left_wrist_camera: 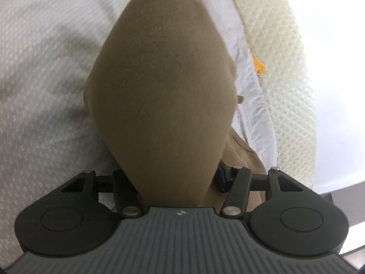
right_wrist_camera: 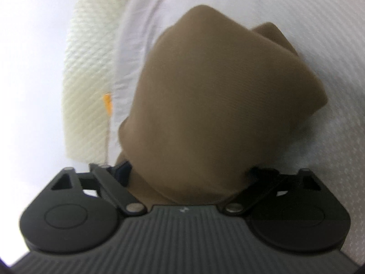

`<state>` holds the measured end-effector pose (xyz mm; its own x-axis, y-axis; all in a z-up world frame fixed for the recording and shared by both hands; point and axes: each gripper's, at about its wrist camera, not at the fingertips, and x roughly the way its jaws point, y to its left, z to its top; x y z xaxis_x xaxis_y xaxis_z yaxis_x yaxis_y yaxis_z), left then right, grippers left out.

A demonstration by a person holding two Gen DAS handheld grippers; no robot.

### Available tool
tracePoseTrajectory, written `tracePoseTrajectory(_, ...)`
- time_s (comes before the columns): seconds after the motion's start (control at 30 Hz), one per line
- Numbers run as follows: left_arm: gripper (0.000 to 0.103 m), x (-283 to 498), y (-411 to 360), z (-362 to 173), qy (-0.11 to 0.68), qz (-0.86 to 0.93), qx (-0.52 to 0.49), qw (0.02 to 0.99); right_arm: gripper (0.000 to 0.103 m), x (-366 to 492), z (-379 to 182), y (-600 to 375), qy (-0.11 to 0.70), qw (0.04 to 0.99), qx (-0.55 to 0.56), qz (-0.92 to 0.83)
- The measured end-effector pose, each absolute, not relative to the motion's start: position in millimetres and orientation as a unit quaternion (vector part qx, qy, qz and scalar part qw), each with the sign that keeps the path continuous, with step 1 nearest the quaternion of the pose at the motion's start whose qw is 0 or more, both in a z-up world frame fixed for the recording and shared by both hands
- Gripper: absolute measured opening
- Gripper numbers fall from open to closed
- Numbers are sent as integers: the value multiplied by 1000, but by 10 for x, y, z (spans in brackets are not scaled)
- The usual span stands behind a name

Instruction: Fold large clothes

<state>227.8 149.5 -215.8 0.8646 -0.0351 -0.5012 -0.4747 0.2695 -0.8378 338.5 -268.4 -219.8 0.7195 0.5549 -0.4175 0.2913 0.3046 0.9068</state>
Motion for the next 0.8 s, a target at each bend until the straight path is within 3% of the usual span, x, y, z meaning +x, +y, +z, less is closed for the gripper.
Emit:
tracePoseTrajectory(0.07,56,2274,1495,-2100,209,137,-579,776,84,3388,-2114,-2699,346,730,577,120)
tracePoseTrajectory(0.17,53,2277,1480,-1985,199,128,-554,798,68,3408,-1969,-2690,339,750,549,146)
tracePoseTrajectory(0.27,53,2294,1492,-1989,202,124,-556,797,67,3405,-2022,-2747,360,737,555,136)
tracePoseTrajectory(0.5,54,2273,1597,-2156,219,125,-590,767,83,3306,-2255,-2876,396,672,618,94)
tracePoseTrajectory(0.67,66,2258,1672,-2286,229,124,-627,735,84,3123,-2240,-2921,403,670,620,66)
tracePoseTrajectory(0.77,73,2236,1716,-2334,236,122,-631,729,96,2982,-2134,-2901,400,678,614,59)
tracePoseTrajectory(0.8,74,2245,1714,-2341,236,121,-632,728,95,2911,-2086,-2946,394,686,610,58)
